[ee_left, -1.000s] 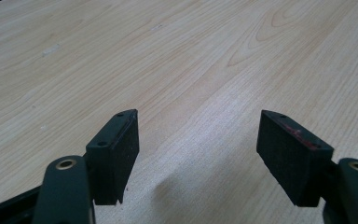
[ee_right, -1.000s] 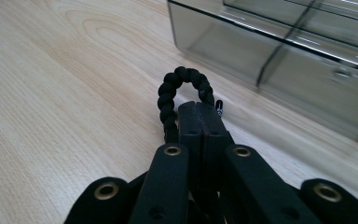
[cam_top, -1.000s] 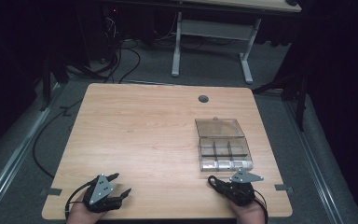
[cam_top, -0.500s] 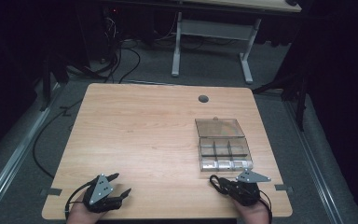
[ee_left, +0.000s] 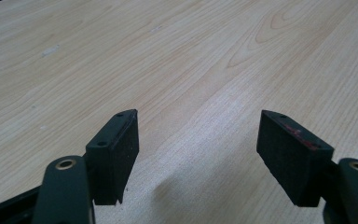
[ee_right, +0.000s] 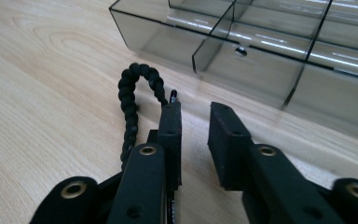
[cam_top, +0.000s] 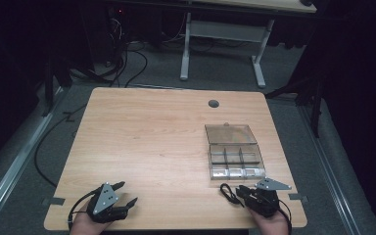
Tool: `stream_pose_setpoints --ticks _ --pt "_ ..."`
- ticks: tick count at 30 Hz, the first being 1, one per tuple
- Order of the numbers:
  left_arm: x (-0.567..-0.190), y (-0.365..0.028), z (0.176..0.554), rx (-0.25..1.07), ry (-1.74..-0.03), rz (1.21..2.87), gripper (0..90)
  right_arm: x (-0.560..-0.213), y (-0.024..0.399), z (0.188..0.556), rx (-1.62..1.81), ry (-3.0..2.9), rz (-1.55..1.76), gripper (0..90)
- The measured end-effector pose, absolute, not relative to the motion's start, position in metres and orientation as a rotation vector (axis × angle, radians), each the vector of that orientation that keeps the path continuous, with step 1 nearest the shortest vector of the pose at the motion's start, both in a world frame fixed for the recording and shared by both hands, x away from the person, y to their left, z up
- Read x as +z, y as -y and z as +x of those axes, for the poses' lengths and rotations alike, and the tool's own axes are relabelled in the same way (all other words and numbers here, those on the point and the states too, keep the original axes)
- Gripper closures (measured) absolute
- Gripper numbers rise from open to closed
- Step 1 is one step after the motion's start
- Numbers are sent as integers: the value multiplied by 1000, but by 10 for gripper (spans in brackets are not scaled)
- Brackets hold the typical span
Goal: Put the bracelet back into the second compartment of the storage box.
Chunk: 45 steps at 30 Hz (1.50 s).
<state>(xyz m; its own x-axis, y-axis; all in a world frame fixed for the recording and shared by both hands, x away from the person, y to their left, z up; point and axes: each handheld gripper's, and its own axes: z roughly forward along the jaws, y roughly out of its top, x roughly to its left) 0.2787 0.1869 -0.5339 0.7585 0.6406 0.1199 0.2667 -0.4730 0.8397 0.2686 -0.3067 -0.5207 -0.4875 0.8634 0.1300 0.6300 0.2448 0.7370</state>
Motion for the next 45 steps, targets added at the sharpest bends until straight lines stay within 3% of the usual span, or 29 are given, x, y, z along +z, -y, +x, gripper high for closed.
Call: stream_pose_setpoints --ticks 8,30,45 --pt "-534 -187 279 537 -685 2063 301 -513 312 267 1019 -2213 1426 638" --pt "-534 -188 278 532 -678 2059 300 -502 301 281 647 -2365 1496 604" --pt "-534 -188 278 531 -677 2060 299 -491 292 297 324 -2569 1472 511"
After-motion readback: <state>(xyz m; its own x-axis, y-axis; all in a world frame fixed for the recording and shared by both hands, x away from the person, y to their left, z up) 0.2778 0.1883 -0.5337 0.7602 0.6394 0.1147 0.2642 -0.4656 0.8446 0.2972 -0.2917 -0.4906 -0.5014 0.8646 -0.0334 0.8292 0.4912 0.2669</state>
